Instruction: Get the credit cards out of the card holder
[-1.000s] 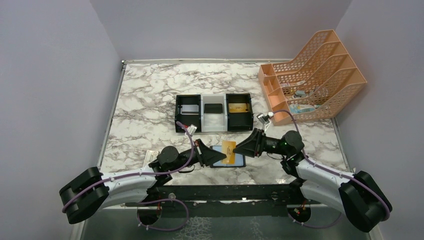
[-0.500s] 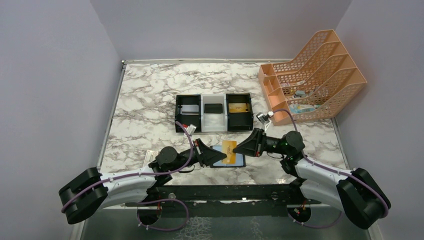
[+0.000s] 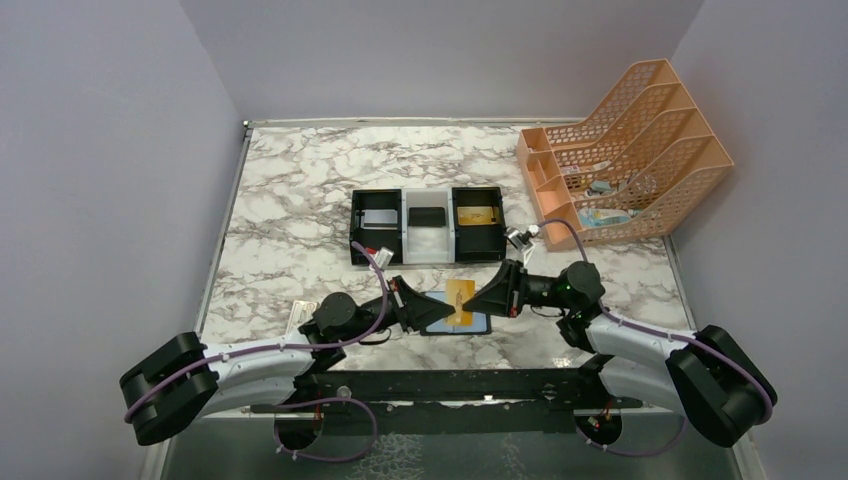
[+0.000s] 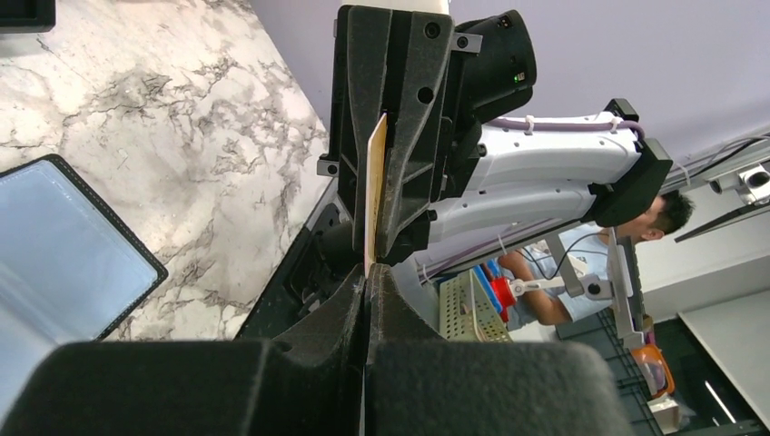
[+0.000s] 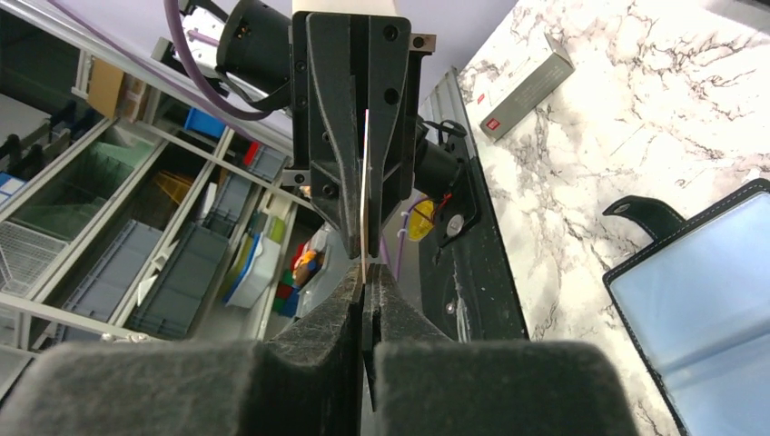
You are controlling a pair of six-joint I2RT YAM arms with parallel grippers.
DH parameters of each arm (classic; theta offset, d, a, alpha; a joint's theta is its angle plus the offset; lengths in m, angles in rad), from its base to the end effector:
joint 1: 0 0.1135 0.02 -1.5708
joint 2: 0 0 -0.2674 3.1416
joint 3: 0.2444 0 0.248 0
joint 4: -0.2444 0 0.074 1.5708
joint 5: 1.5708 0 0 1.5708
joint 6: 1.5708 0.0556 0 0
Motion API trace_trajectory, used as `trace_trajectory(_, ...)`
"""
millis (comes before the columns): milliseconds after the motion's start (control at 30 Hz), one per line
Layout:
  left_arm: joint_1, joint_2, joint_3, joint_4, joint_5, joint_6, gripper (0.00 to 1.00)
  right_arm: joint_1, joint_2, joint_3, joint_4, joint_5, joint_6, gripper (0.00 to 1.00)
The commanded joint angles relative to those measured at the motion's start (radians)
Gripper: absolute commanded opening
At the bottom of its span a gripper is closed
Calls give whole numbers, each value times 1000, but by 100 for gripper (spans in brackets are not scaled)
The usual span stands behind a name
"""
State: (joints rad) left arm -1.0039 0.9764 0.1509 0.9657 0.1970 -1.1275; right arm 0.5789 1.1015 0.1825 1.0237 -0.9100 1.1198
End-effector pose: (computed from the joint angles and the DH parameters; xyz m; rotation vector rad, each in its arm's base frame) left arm 0.1008 -0.1786 0.2169 0.0894 1.7352 -1.8216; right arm 0.1436 0.1463 0.2084 -0.4262 1.8432 1.9233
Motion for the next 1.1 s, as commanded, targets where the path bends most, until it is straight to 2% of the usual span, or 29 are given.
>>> trace_trajectory(0, -8, 37, 33, 75, -17, -10, 0, 9, -1, 32, 12, -31, -10, 1)
trace_trajectory(100, -14, 60, 34, 103, -3, -16, 0, 9, -8, 21, 4, 1, -3, 1)
trace_trajectory(233, -16, 56, 15, 115, -22, -33, 0, 8, -5, 56, -109, -20, -46, 15)
trace_trajectory(300, -16, 46, 12, 114, -27, -35, 0, 9, 0, 69, -156, -21, -58, 16)
trace_trajectory(400, -16, 44, 12, 114, -29, -33, 0, 9, 5, 52, -111, -4, -23, 3)
trace_trajectory(500, -16, 57, 16, 112, -28, -41, 0, 9, 11, 44, -85, 3, -7, 1)
trace_trajectory(567, -15, 70, 13, 97, -39, -52, 0, 9, 9, 55, -148, 33, -21, 1)
trace_trajectory(633, -15, 65, 8, 79, -62, -53, 13, 9, -4, 84, -280, 82, -77, 1)
trace_trajectory(733, -13, 23, 7, -7, -97, -36, 47, 7, -43, 120, -482, 167, -155, 1)
trace_trajectory(800, -13, -27, 12, -107, -124, -12, 63, 6, -84, 155, -615, 242, -227, 1)
trace_trajectory(933, -13, -150, 21, -334, -213, 26, 85, 3, -138, 254, -870, 428, -387, 1)
trace_trajectory(1067, -12, -266, 49, -593, -317, 60, 93, 1, -131, 363, -1043, 701, -541, 1)
